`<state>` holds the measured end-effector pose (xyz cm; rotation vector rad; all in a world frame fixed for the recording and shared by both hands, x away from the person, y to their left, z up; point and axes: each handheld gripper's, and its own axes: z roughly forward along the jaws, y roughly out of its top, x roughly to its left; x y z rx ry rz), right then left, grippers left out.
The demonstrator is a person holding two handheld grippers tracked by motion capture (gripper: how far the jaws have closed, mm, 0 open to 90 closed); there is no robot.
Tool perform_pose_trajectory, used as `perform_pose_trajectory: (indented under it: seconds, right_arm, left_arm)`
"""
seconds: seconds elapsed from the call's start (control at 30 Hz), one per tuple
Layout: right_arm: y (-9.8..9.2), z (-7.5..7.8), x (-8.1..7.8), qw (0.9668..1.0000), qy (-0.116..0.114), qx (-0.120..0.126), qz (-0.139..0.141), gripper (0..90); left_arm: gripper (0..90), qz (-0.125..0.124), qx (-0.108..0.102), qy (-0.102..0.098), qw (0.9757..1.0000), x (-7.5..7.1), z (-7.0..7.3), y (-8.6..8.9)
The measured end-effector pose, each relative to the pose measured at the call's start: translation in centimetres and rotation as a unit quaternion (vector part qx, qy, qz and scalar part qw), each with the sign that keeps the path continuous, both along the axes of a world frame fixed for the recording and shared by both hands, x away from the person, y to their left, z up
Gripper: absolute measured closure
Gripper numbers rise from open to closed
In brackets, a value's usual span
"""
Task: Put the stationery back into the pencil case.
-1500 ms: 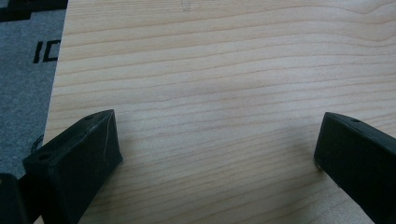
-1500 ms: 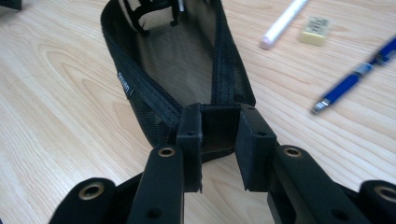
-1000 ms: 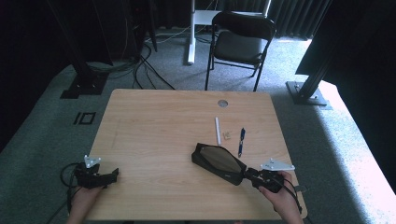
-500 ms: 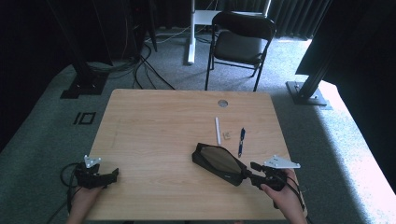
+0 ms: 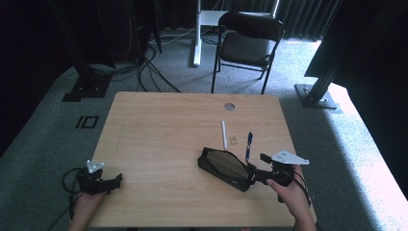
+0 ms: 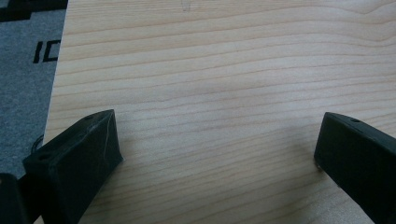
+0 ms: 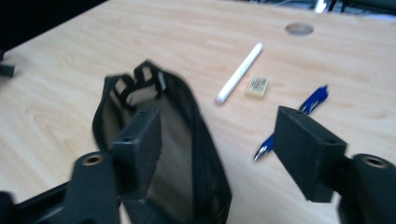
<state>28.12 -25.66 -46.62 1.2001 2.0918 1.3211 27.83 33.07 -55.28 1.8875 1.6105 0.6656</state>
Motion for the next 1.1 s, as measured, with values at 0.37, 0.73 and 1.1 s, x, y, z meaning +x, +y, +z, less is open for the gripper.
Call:
perform_pose_trajectory:
  seconds: [0.37,0.73,1.1]
  right_arm:
    - [-0.2,0.3,3.2,0.9981,-0.019,-0.009,-0.057,21.6]
    - [-0.1,-0.6,6.6,0.9960,-0.004,-0.028,-0.085,24.3]
    - [0.7,-3.0,9.2,0.9938,0.030,-0.035,-0.101,31.4]
  left_arm:
    - [0.6,0.000,-0.001,0.000,1.0000,0.0,0.0,0.0]
    - [0.5,0.000,0.000,-0.001,1.0000,0.0,0.0,0.0]
    - [0.6,0.000,0.000,-0.001,1.0000,0.0,0.0,0.0]
